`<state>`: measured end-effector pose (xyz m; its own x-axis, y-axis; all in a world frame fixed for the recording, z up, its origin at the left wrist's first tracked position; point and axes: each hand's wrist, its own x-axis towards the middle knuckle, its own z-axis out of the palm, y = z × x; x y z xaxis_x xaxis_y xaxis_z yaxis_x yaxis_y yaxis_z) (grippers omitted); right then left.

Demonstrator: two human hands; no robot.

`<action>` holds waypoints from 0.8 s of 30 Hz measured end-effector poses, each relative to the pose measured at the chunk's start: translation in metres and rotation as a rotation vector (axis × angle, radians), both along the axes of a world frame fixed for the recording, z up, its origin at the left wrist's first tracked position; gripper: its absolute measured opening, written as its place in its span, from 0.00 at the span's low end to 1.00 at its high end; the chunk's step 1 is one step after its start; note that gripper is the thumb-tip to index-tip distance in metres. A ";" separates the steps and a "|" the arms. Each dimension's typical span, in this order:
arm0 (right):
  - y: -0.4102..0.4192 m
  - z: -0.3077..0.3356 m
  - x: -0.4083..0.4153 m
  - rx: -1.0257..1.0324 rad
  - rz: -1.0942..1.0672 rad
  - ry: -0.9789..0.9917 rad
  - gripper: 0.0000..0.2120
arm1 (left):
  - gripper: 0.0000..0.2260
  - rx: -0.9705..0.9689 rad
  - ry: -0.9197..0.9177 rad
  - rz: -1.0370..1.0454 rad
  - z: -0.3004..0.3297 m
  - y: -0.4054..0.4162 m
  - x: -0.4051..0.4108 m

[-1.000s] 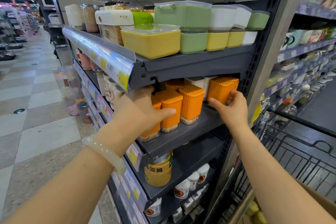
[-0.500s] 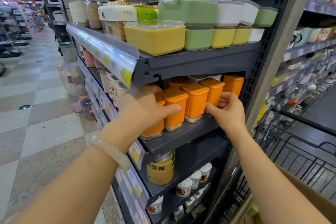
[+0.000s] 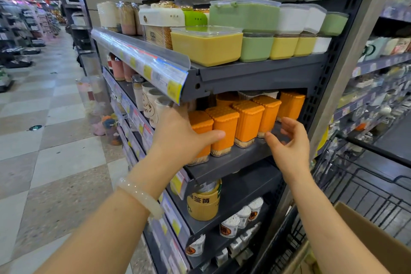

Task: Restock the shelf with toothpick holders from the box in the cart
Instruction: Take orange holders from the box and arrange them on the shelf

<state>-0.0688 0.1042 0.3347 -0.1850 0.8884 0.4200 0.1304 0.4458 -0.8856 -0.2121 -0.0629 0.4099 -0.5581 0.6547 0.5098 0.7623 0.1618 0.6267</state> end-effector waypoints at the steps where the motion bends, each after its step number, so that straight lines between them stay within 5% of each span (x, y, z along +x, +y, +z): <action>1: -0.002 -0.002 0.000 0.004 -0.007 -0.003 0.24 | 0.33 0.015 -0.053 -0.013 -0.003 -0.003 -0.003; 4: -0.012 -0.009 0.002 0.036 -0.047 -0.040 0.22 | 0.35 0.081 -0.137 -0.024 -0.013 -0.010 -0.008; 8: -0.030 -0.032 0.009 0.090 -0.090 -0.157 0.19 | 0.31 0.137 0.222 0.132 -0.020 -0.021 0.021; 13: -0.057 -0.060 0.027 0.197 -0.058 -0.275 0.16 | 0.18 0.296 0.580 -0.228 -0.048 -0.024 0.075; 15: -0.071 -0.076 0.034 0.240 -0.001 -0.449 0.16 | 0.16 0.149 0.602 -0.332 -0.070 -0.019 0.086; 19: -0.107 -0.135 0.056 0.130 0.102 -0.901 0.24 | 0.23 -0.475 0.548 -0.519 -0.116 -0.020 0.105; 24: -0.166 -0.188 0.110 -0.185 0.118 -1.060 0.25 | 0.24 -0.817 0.528 -0.657 -0.179 -0.033 0.123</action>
<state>0.0408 -0.0623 0.1465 -0.4636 0.8744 -0.1434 0.8346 0.3766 -0.4021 -0.0896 -0.0964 0.2306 0.1636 0.9782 -0.1277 0.9834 -0.1514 0.1002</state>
